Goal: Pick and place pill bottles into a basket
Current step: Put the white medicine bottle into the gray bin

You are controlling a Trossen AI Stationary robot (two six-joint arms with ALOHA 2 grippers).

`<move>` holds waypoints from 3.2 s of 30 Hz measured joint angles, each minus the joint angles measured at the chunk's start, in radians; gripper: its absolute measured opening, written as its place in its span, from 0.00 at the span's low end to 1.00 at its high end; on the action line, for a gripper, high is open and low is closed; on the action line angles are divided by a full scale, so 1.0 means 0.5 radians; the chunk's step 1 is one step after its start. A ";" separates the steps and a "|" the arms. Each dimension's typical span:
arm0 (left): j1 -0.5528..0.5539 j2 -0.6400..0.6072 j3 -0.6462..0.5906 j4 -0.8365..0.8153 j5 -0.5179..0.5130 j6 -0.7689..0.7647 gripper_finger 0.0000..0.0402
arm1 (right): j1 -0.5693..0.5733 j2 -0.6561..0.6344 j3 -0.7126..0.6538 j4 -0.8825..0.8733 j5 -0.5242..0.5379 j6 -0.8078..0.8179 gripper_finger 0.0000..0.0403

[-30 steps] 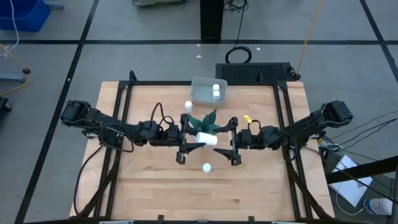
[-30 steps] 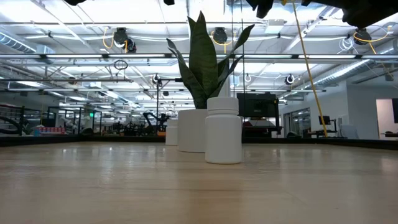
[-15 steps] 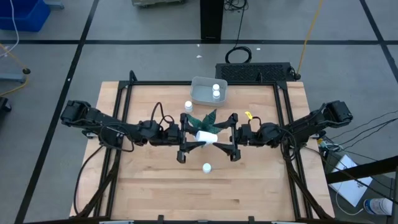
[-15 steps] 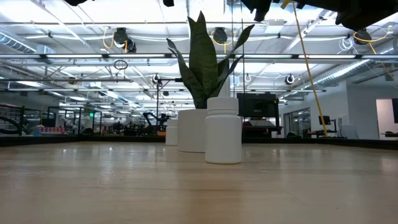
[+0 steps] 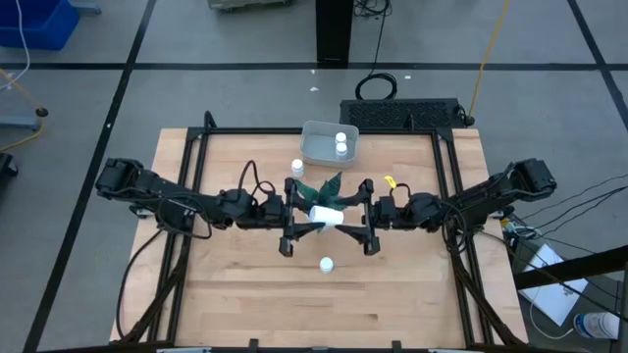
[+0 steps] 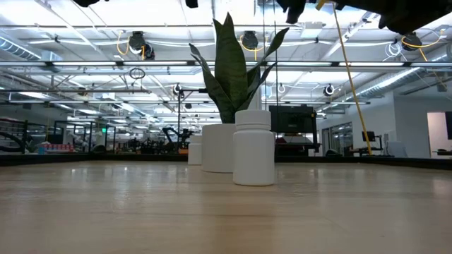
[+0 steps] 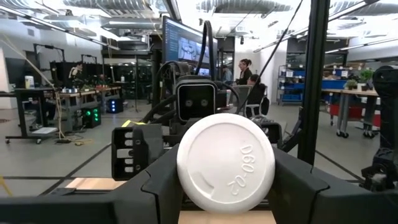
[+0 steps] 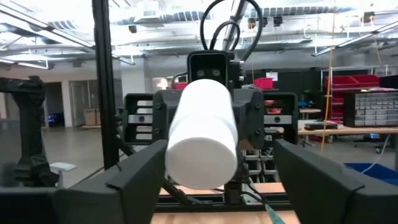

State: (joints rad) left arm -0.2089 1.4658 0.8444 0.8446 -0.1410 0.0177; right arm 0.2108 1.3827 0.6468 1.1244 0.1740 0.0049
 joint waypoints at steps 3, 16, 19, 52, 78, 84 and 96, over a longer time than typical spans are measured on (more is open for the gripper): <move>-0.002 0.000 0.000 -0.005 0.005 -0.008 0.48 | 0.000 0.000 0.000 0.010 -0.086 -0.038 0.60; 0.000 -0.002 0.001 -0.019 -0.005 0.002 0.50 | 0.000 0.000 0.000 0.003 -0.098 -0.065 0.36; -0.001 -0.002 0.001 -0.042 -0.017 -0.001 0.50 | 0.001 -0.001 0.000 -0.016 -0.095 -0.051 0.36; -0.162 -0.867 0.002 -1.464 -0.229 0.177 0.04 | -0.019 -0.468 0.002 -0.557 0.393 -0.193 0.37; -0.082 -1.469 -1.603 -0.008 0.055 0.115 0.06 | -0.707 -0.433 1.002 -2.407 0.358 -0.108 0.37; -0.082 -1.551 -1.669 -0.009 -0.052 0.044 0.03 | -0.969 -0.046 1.411 -2.725 0.114 -0.067 0.37; -0.082 -1.549 -1.669 -0.021 -0.043 0.043 0.11 | -1.392 0.828 2.634 -3.470 -0.305 -0.055 0.37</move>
State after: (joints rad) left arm -0.2501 0.6914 0.0101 0.8341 -0.1623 0.0393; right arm -0.4854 1.7965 1.9638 -0.6104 0.0213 -0.0227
